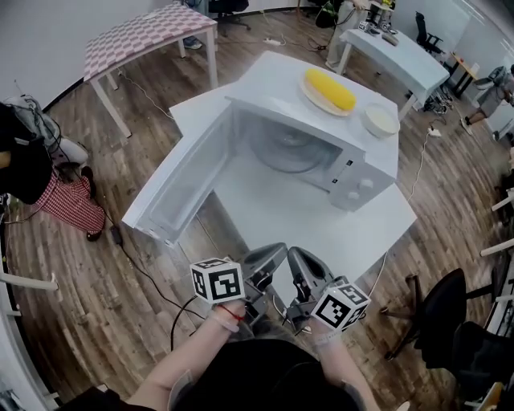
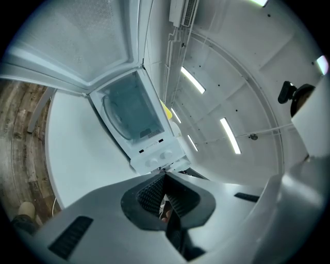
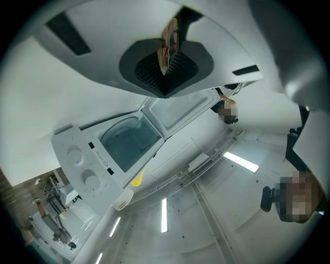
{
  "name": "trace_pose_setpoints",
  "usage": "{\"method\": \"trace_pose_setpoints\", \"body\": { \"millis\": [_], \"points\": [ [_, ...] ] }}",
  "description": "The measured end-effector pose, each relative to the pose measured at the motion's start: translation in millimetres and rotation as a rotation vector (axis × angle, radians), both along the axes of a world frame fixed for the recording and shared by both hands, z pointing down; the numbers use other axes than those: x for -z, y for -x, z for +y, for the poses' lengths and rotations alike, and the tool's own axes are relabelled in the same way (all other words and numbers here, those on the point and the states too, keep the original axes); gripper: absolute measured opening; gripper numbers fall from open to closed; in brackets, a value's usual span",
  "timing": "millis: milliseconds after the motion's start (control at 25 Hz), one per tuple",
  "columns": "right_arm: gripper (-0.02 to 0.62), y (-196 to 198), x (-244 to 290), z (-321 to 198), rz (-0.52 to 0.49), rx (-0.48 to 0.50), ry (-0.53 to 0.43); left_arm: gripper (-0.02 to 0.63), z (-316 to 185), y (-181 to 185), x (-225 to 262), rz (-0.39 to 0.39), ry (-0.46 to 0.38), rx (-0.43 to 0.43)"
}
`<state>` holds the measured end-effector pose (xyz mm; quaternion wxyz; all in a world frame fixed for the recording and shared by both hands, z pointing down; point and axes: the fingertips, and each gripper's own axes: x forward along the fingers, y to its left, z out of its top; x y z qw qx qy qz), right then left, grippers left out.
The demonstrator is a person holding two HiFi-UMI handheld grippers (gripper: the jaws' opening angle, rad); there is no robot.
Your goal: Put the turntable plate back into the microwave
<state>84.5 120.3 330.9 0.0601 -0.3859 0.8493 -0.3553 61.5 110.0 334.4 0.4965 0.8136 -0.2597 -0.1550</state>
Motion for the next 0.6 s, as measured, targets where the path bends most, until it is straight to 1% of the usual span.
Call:
{"method": "trace_pose_setpoints", "body": {
  "millis": [240,480,600],
  "points": [
    [0.02,1,6,15,0.014,0.002,-0.025,0.012,15,4,2,-0.006,-0.011,0.021],
    [0.02,-1,10,30,-0.005,-0.013,-0.045,0.012,30,8,4,-0.032,-0.024,0.035],
    [0.02,-1,9,41,-0.016,-0.022,-0.046,0.012,43,10,0,-0.048,-0.014,0.038]
  ]
}}
